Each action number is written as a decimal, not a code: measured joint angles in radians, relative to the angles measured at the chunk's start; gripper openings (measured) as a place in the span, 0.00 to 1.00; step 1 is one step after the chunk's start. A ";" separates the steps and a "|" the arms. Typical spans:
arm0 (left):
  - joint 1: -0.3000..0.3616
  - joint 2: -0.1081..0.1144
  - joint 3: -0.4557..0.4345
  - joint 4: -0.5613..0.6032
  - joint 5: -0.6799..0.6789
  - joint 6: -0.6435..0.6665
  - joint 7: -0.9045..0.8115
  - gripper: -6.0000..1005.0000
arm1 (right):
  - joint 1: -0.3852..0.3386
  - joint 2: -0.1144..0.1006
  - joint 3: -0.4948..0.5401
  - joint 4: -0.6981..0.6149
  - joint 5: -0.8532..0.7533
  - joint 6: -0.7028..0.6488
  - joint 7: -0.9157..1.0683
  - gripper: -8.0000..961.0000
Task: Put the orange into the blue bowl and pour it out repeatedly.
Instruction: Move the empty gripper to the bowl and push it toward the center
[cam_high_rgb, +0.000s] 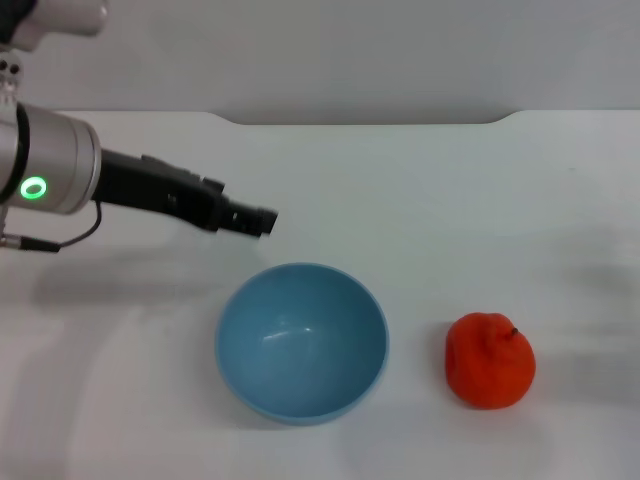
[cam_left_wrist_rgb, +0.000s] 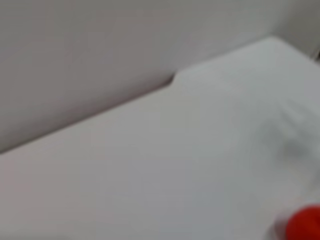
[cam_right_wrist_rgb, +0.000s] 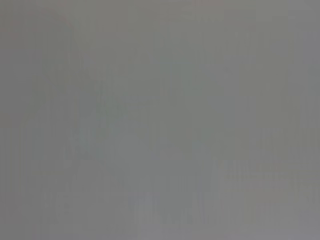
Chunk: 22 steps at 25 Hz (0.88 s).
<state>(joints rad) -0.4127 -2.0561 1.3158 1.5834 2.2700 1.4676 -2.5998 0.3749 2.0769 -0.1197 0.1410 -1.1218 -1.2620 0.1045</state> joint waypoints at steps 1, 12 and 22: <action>0.004 0.000 0.021 0.021 0.025 0.016 -0.009 0.80 | 0.000 0.000 0.000 -0.001 0.000 0.000 0.000 0.49; -0.036 -0.008 0.184 0.049 0.235 0.040 -0.098 0.79 | 0.004 0.000 0.000 -0.024 0.001 0.015 0.000 0.49; -0.070 -0.013 0.208 -0.018 0.239 0.051 -0.176 0.79 | -0.002 -0.001 0.000 -0.043 0.001 0.015 0.001 0.49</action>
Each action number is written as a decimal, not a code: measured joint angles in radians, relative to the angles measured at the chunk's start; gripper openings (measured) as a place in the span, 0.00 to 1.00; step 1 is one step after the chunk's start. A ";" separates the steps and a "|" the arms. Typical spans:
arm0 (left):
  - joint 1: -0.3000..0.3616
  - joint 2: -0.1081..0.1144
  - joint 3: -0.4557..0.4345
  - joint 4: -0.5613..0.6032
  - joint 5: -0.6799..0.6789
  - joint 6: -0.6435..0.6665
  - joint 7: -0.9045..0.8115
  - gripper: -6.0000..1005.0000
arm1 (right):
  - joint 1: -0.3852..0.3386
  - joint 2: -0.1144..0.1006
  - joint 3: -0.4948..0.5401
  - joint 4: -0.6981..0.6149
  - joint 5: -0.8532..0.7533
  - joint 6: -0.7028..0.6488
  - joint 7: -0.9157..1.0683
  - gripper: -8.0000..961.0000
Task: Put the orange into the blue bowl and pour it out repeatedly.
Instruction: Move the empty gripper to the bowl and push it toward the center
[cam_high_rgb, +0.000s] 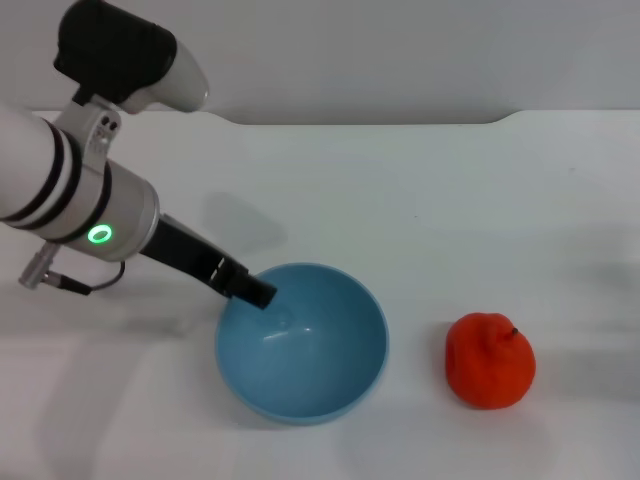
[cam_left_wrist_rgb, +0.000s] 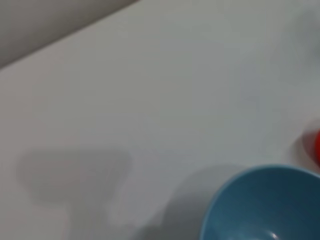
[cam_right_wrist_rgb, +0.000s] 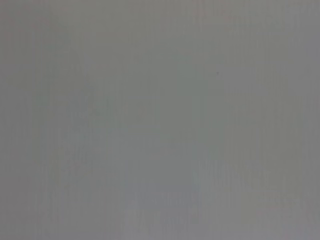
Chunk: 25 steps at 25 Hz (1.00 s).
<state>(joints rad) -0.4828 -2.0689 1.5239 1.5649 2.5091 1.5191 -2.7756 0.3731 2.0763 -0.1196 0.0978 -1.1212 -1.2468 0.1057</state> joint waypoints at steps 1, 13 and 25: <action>-0.005 0.000 0.003 -0.012 -0.001 0.004 -0.007 0.79 | -0.001 0.000 0.000 -0.001 0.000 0.000 0.000 0.49; -0.031 -0.002 0.059 -0.098 0.005 -0.067 -0.016 0.79 | -0.012 -0.002 -0.009 -0.003 0.000 -0.001 0.001 0.49; -0.062 -0.004 0.082 -0.252 0.002 -0.136 -0.008 0.79 | -0.016 0.000 -0.007 -0.002 -0.001 -0.001 0.002 0.49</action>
<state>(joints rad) -0.5446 -2.0725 1.6058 1.3124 2.5106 1.3835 -2.7832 0.3574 2.0765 -0.1264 0.0963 -1.1217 -1.2476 0.1074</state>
